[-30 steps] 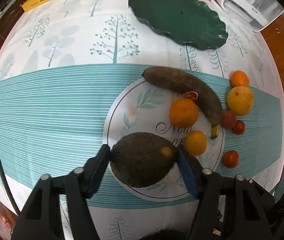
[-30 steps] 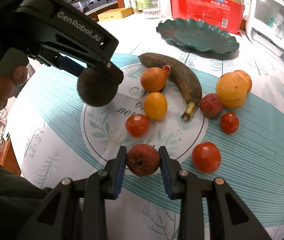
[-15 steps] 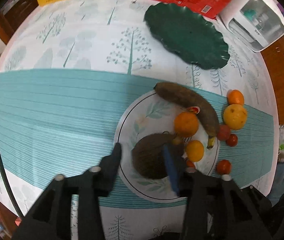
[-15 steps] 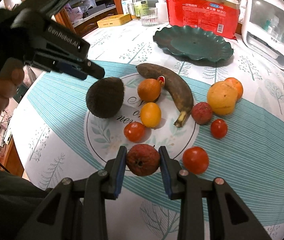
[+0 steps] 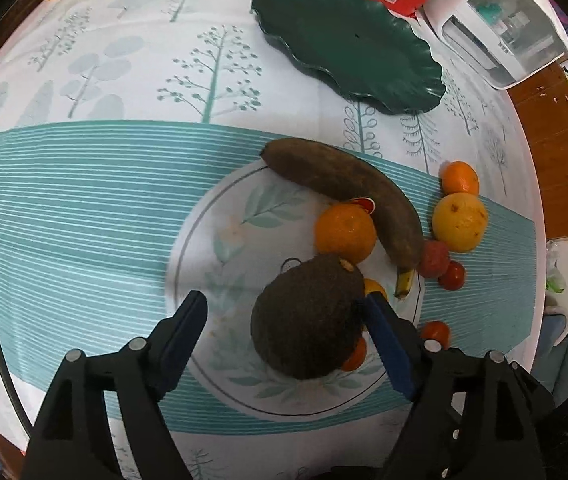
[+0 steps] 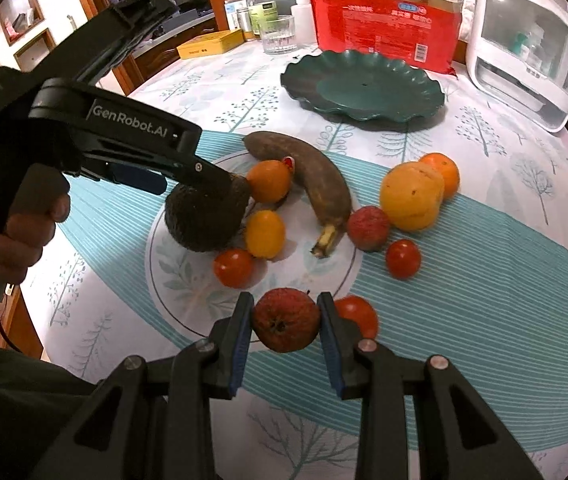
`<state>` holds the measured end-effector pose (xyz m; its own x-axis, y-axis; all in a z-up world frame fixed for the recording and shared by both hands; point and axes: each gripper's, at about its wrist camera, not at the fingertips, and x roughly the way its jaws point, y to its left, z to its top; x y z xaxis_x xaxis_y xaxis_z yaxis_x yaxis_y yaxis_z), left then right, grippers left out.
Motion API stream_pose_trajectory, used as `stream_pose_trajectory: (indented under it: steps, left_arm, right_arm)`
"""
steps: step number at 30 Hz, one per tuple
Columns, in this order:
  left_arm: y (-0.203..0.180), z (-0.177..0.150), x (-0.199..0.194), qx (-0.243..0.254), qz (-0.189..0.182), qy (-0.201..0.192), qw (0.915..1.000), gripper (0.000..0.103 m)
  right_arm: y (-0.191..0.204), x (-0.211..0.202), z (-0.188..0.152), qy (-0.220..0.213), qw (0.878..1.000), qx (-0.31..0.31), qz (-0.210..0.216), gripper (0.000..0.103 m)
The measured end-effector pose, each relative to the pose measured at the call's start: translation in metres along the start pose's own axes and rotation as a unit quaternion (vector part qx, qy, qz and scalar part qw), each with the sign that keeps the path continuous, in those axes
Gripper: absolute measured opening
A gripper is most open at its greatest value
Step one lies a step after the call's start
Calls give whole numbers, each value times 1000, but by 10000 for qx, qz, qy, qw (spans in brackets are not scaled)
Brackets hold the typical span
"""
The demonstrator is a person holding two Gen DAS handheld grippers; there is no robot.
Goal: Organize fruits
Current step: 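Lift the avocado with the left tool while the right tool lifts the red fruit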
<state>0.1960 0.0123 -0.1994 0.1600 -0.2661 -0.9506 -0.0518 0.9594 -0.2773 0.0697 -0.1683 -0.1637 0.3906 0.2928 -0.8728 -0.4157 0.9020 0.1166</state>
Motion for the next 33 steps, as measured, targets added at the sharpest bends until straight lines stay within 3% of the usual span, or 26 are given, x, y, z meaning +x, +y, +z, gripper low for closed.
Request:
stream_pose_trajectory:
  steps: [16, 23, 25, 33]
  left_arm:
    - [-20, -1, 45, -224, -321, 635, 9972, 83]
    - [-26, 0, 51, -176, -349, 604, 9974, 78]
    - [-28, 1, 51, -194, -555, 568, 9967, 62]
    - [-19, -1, 46, -295, -542, 668, 9959, 60]
  right_arm:
    - [-25, 3, 3, 57, 9997, 240, -11, 33]
    - [-29, 1, 2, 69, 9994, 337, -44, 33]
    - [-31, 0, 3, 58, 9993, 358, -50, 33]
    - [-40, -5, 10, -10, 9988, 480, -87, 33]
